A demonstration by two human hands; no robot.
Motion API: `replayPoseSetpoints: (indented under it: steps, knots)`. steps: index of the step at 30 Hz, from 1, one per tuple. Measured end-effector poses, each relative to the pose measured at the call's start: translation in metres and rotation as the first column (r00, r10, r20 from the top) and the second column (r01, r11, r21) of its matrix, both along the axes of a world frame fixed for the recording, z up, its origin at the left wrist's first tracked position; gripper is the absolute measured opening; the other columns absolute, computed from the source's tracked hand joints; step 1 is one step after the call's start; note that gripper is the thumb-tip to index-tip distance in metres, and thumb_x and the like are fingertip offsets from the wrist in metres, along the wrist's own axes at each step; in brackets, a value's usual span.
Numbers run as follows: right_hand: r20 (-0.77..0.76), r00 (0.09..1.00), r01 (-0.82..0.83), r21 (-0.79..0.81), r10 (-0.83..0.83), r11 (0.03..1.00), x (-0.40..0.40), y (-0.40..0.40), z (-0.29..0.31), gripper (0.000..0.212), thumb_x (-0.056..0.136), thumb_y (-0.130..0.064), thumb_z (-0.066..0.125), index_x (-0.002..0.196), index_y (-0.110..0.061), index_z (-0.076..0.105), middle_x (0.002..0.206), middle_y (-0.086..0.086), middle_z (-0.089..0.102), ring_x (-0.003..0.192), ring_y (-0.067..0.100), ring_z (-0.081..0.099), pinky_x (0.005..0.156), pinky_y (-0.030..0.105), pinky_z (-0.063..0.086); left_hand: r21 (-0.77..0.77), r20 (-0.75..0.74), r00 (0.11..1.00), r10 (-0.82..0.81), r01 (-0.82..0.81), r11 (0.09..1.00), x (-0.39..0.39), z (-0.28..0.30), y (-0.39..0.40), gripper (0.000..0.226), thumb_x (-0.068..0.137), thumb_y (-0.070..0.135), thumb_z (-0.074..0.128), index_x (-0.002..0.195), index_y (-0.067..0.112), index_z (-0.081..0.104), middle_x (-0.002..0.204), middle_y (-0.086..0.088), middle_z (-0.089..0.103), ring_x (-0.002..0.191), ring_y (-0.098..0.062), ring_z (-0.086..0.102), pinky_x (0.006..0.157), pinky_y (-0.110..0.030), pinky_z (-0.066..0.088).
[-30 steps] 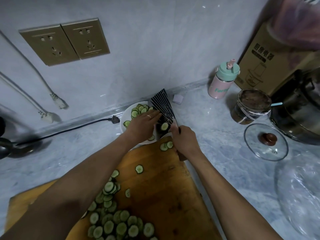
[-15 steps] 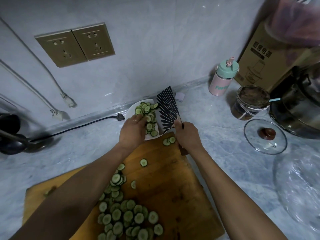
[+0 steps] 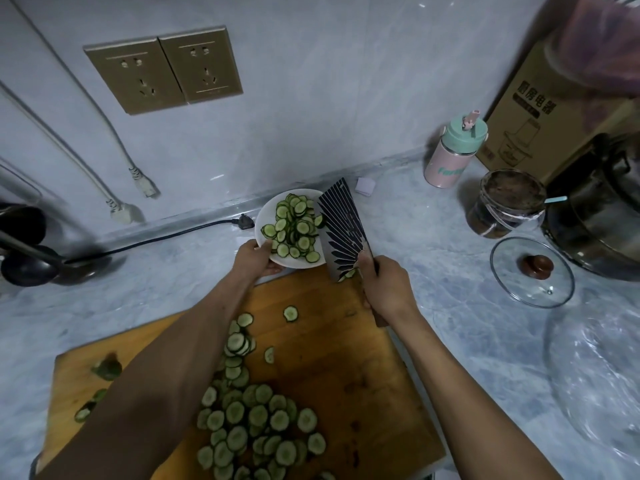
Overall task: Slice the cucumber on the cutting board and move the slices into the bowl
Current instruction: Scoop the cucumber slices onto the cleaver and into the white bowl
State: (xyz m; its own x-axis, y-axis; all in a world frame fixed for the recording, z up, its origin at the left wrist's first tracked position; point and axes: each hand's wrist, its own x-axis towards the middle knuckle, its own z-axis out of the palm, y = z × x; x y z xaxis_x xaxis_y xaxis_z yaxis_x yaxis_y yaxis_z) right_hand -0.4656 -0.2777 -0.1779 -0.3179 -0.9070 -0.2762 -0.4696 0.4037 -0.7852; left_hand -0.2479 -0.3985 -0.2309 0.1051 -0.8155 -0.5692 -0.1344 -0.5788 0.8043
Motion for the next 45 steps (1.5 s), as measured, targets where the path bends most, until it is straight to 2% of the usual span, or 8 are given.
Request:
replayPoseSetpoints:
  steps: [4,6,9,12,19,24,31,45]
  knots:
    - [-0.138,0.987,-0.085,-0.001,0.084,0.996,0.003,-0.003,0.008,0.048,0.103,-0.049,0.036,0.081,-0.011,0.055,0.071,0.005,0.059,0.061,0.021,0.058,0.045,0.028,0.035,-0.234,0.603,0.795,-0.063,0.253,0.939,-0.004,0.01,0.006,0.037,0.098,0.018,0.049,0.134,0.007,0.051,0.13,-0.018,0.055,0.112,-0.033,0.057,0.092,-0.041,0.048]
    - [-0.187,0.976,-0.116,0.003,0.114,0.993,0.005,-0.002,0.011,0.047,0.103,-0.048,0.038,0.08,-0.01,0.054,0.071,0.004,0.057,0.061,0.017,0.055,0.047,0.028,0.034,-0.385,0.723,0.681,-0.116,0.536,0.751,-0.017,0.022,0.007,0.052,0.09,0.003,0.052,0.141,0.013,0.046,0.144,-0.013,0.045,0.126,-0.031,0.049,0.097,-0.042,0.046]
    - [-0.198,0.972,-0.13,-0.007,0.127,0.991,0.008,0.001,0.017,0.044,0.103,-0.044,0.041,0.072,-0.015,0.048,0.066,0.001,0.053,0.055,0.012,0.048,0.041,0.02,0.027,-0.28,0.881,0.411,-0.234,0.852,0.442,-0.038,0.025,0.006,0.073,0.084,-0.001,0.058,0.151,0.016,0.033,0.157,-0.007,0.032,0.135,-0.03,0.041,0.105,-0.045,0.041]
    - [-0.137,0.988,-0.082,-0.03,0.077,0.996,0.007,0.007,0.021,0.045,0.104,-0.044,0.041,0.069,-0.015,0.046,0.064,0.003,0.053,0.052,0.014,0.05,0.035,0.018,0.031,-0.082,0.94,0.226,-0.254,0.877,0.473,-0.038,0.017,0.005,0.071,0.089,0.007,0.057,0.153,0.013,0.027,0.159,-0.005,0.027,0.143,-0.027,0.028,0.116,-0.042,0.026]
    - [0.079,0.993,0.096,-0.074,-0.09,0.993,-0.012,0.043,0.019,0.048,0.102,-0.049,0.042,0.082,-0.011,0.063,0.053,0.004,0.062,0.043,0.018,0.06,0.046,0.03,0.049,-0.344,0.802,0.543,-0.25,0.762,0.549,-0.038,0.018,0.051,0.042,0.094,0.014,0.053,0.137,0.011,0.056,0.147,-0.01,0.047,0.134,-0.03,0.043,0.109,-0.042,0.037]
    - [0.187,0.963,0.207,-0.041,-0.196,0.978,-0.027,0.085,-0.005,0.05,0.1,-0.055,0.04,0.089,-0.014,0.065,0.047,0.01,0.058,0.04,0.022,0.057,0.043,0.027,0.045,-0.237,0.868,0.303,-0.393,0.949,0.208,-0.067,0.008,0.08,0.049,0.092,0.031,0.036,0.13,0.01,0.059,0.137,-0.016,0.054,0.124,-0.033,0.052,0.101,-0.042,0.045]
    - [0.249,0.943,0.229,-0.003,-0.221,0.973,-0.047,0.125,-0.02,0.045,0.101,-0.049,0.043,0.088,-0.012,0.064,0.048,0.007,0.056,0.04,0.02,0.055,0.046,0.03,0.047,0.101,0.947,-0.053,-0.318,0.985,0.137,-0.095,0.01,0.072,0.053,0.104,0.028,0.038,0.152,0.007,0.028,0.16,-0.009,0.023,0.148,-0.022,0.016,0.117,-0.029,0.006]
    - [0.383,0.922,0.034,0.072,-0.059,0.997,-0.037,0.183,-0.045,0.047,0.1,-0.046,0.05,0.077,-0.006,0.057,0.057,0.008,0.052,0.043,0.022,0.05,0.042,0.025,0.039,-0.364,0.785,0.485,-0.386,0.864,0.347,0.006,-0.014,0.19,0.03,0.095,0.024,0.052,0.114,0.01,0.071,0.125,-0.006,0.064,0.118,-0.024,0.058,0.098,-0.039,0.048]
